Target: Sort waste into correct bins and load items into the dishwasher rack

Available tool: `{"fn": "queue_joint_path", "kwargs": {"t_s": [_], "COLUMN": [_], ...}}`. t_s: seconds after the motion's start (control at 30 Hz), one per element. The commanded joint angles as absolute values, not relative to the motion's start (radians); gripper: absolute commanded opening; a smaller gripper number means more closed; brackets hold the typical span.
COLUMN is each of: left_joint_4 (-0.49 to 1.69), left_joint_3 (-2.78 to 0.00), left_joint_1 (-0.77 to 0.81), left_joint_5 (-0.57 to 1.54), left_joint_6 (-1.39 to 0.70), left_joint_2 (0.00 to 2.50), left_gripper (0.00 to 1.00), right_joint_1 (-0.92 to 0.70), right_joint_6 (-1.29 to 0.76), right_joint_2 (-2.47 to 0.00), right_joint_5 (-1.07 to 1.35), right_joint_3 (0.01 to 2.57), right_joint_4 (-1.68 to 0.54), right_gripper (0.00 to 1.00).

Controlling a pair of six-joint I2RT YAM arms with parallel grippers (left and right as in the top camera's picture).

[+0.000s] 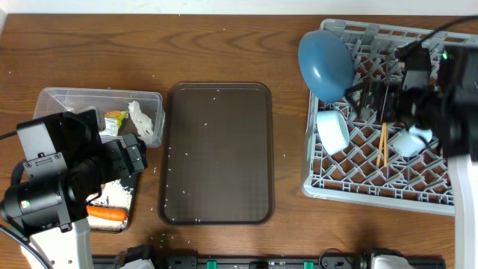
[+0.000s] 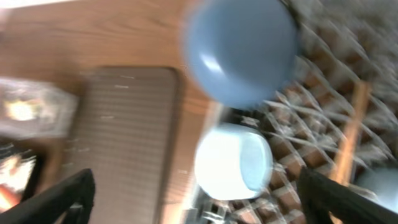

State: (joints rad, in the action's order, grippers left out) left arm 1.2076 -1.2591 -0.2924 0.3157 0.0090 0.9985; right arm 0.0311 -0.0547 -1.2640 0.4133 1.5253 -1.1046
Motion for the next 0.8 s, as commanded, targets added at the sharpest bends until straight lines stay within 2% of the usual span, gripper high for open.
{"fn": "queue_joint_path", "kwargs": {"t_s": [0.0, 0.17, 0.37, 0.6, 0.77], "left_joint_4": [1.211, 1.211, 1.211, 1.211, 1.211], "left_joint_3": [-1.269, -1.269, -1.269, -1.269, -1.269], "left_joint_1": [-0.289, -0.289, -0.289, -0.289, -0.289], "left_joint_5": [0.324, 0.324, 0.324, 0.324, 0.324], "left_joint_6": [0.030, 0.030, 0.030, 0.030, 0.030], "left_joint_2": [0.999, 0.999, 0.999, 0.999, 0.999], "left_gripper": [0.98, 0.98, 0.98, 0.98, 0.98], "right_joint_1": [-0.028, -0.078, -0.075, -0.075, -0.048], "right_joint_6": [-0.074, -0.073, 0.001, 0.177, 0.249], "right_joint_2": [-1.172, -1.053, -0.909, -0.751, -0.698], "right_joint_5": [0.488, 0.486, 0.307, 0.162, 0.138], "right_joint_3": [1.535, 1.535, 1.535, 1.520, 1.359], "right_joint_4": [-1.126, -1.155, -1.196, -1.124, -0.955], "right_gripper": [0.99, 0.99, 0.99, 0.99, 0.99]}}
